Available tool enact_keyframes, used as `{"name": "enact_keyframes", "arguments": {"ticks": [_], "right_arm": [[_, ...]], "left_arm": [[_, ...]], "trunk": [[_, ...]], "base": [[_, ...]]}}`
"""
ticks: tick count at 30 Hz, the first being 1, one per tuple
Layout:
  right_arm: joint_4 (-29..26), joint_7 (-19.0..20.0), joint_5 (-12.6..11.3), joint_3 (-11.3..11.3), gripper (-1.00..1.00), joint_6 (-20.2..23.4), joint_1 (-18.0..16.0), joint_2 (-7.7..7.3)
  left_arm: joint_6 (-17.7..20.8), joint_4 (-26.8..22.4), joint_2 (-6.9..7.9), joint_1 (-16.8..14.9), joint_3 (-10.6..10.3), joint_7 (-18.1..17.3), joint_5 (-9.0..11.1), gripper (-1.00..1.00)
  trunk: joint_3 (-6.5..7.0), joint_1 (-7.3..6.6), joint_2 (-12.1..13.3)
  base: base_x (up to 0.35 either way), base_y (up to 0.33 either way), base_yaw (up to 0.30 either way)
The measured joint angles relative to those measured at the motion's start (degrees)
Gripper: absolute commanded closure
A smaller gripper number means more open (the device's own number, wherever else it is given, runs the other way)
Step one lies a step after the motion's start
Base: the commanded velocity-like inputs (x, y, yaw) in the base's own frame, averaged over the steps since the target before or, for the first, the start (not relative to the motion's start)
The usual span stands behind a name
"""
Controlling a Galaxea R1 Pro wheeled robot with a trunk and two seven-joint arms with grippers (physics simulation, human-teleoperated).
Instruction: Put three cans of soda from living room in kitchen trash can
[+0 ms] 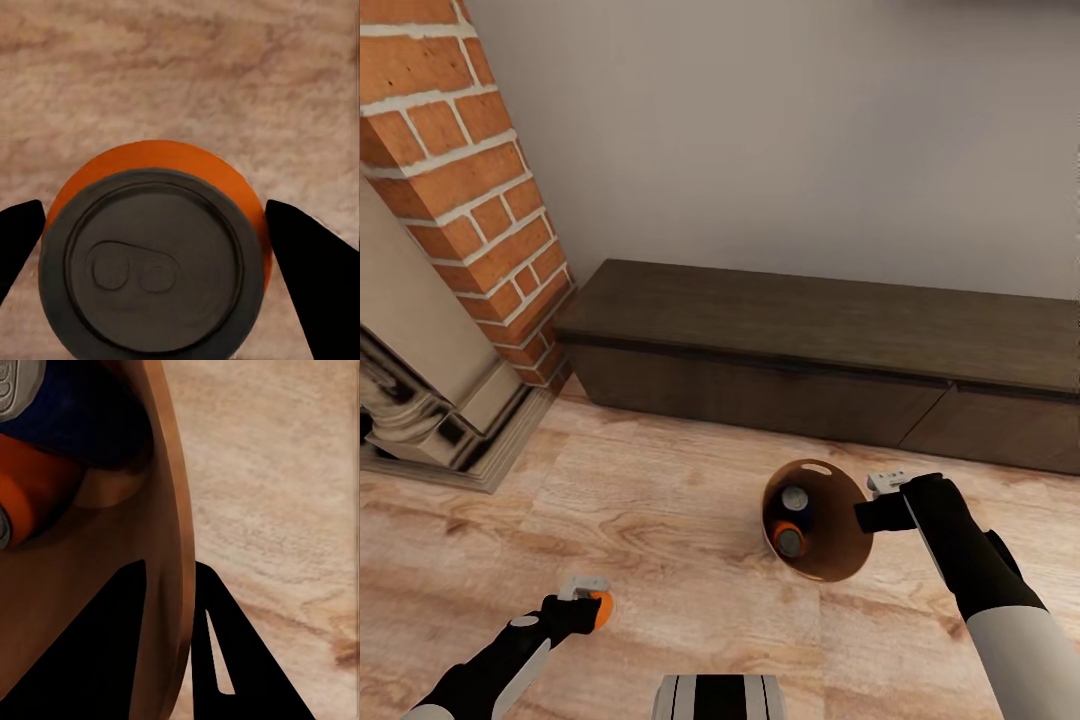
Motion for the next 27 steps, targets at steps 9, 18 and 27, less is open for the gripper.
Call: {"name": "enact_keyframes", "arguments": {"ticks": [9, 18, 27], "right_arm": [[0.0, 0.0, 0.0, 0.0, 1.0, 0.0, 0.0, 0.0], [0.0, 0.0, 0.0, 0.1, 1.0, 0.0, 0.0, 0.0], [-0.4, 0.0, 0.0, 0.2, 1.0, 0.0, 0.0, 0.0]], "left_arm": [[0.0, 0.0, 0.0, 0.0, 0.0, 0.0, 0.0, 1.0], [0.1, 0.0, 0.0, 0.0, -0.1, 0.0, 0.0, 1.0], [0.0, 0.0, 0.0, 0.0, -0.1, -0.1, 0.0, 1.0]], "trunk": [[1.99, -0.23, 0.1], [3.99, -0.46, 0.2], [5.98, -0.7, 0.4]], "base": [[0.0, 0.0, 0.0], [0.0, 0.0, 0.0], [0.0, 0.0, 0.0]]}}
